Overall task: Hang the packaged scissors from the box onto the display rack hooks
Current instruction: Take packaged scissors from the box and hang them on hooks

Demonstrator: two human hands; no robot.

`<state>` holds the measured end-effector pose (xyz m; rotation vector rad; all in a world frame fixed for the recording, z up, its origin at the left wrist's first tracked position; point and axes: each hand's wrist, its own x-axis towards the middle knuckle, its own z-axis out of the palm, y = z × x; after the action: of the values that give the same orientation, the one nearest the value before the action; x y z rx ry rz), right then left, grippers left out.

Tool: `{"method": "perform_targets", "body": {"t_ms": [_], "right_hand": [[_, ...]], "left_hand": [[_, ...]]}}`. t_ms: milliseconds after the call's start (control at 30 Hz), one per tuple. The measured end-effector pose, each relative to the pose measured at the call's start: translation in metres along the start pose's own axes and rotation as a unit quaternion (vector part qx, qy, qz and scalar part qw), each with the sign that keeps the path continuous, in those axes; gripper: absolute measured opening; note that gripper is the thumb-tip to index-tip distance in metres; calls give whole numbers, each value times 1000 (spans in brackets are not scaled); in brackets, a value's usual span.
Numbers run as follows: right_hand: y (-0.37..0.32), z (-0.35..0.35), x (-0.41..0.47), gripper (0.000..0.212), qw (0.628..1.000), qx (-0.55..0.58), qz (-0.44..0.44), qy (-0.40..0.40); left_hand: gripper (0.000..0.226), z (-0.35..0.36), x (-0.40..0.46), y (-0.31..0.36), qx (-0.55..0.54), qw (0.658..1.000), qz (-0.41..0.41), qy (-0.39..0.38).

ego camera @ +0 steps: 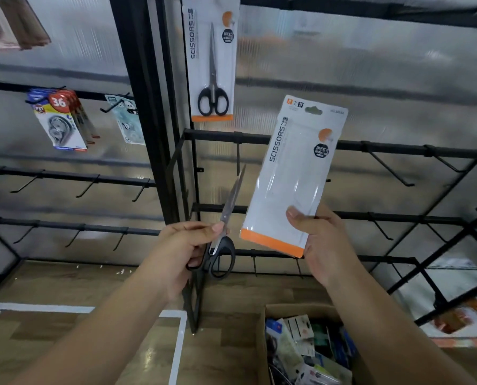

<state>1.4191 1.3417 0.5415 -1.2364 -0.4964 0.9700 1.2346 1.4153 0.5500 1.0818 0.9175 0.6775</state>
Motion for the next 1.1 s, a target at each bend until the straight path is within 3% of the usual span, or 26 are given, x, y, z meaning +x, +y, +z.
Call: {"method": "perform_targets", "body": {"t_ms": [133,300,567,633,733,900,1100], "right_hand": [[-1,1,4,49,1000,21,11,-7],[-11,5,5,29,999,47,11,-18],[-20,16,4,57,999,30,-5,-44],[-21,15,4,46,998,19,-18,-53],[-24,12,7,10,998,7,-31,-52],[-25,12,13,25,995,-36,-59,-67],[-17,16,16,30,978,-138,-155,0]], "left_hand": [[6,-2,5,3,19,1000,8,11],[8,-6,9,3,41,999,7,25],[22,9,4,16,45,998,32,-40],[23,11,4,18,64,994,55,-74],[19,9,6,19,78,988,84,-102],[12,12,9,22,83,984,100,-119],[18,13,6,21,64,987,119,-82]]}}
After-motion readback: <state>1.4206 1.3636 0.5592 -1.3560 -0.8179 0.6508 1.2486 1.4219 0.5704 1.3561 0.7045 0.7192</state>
